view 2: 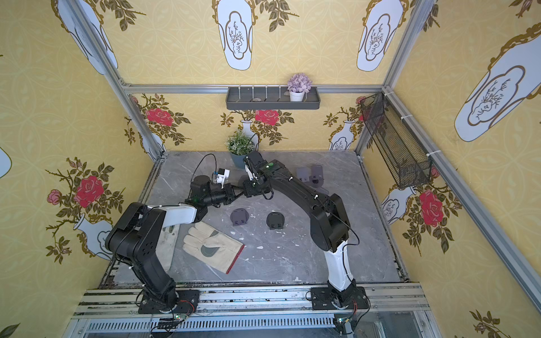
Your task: Open the phone stand
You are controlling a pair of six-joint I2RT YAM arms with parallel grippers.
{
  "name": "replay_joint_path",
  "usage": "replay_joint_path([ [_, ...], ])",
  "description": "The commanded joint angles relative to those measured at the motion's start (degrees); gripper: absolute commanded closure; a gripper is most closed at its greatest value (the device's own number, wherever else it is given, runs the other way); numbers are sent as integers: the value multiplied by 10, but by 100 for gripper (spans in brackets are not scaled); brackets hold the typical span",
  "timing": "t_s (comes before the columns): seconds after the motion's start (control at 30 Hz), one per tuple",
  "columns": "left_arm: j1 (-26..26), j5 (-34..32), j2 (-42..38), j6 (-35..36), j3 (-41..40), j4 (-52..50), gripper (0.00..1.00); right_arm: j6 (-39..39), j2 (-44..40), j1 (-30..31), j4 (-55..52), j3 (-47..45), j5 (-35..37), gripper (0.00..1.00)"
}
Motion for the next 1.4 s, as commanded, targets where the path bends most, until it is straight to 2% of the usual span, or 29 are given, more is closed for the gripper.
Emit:
replay_joint_path([
  [0.0, -3, 22, -6, 22, -1, -4, 100, -4, 0, 2, 41, 2, -24, 57],
  [0.23, -3, -54, -48, 200, 38, -227, 100, 1, -14, -4, 34, -18, -39, 58],
  [0.37, -2, -102, -66, 258, 47, -289, 100, -2, -26, -13, 31, -36, -59, 58],
  [0.63, -2, -159, -86, 296, 38, -313, 100, -16, -38, -29, 19, -44, -96, 58],
  [0.93, -2, -219, -118, 379, 38, -359, 100, -39, -48, -51, -14, -30, -131, 58],
  [1.13, -3, -240, -126, 410, 38, -382, 100, -52, -53, -59, -40, -14, -139, 58],
  [1.37, -3, -243, -129, 412, 37, -382, 100, -58, -52, -63, -50, 0, -143, 57],
])
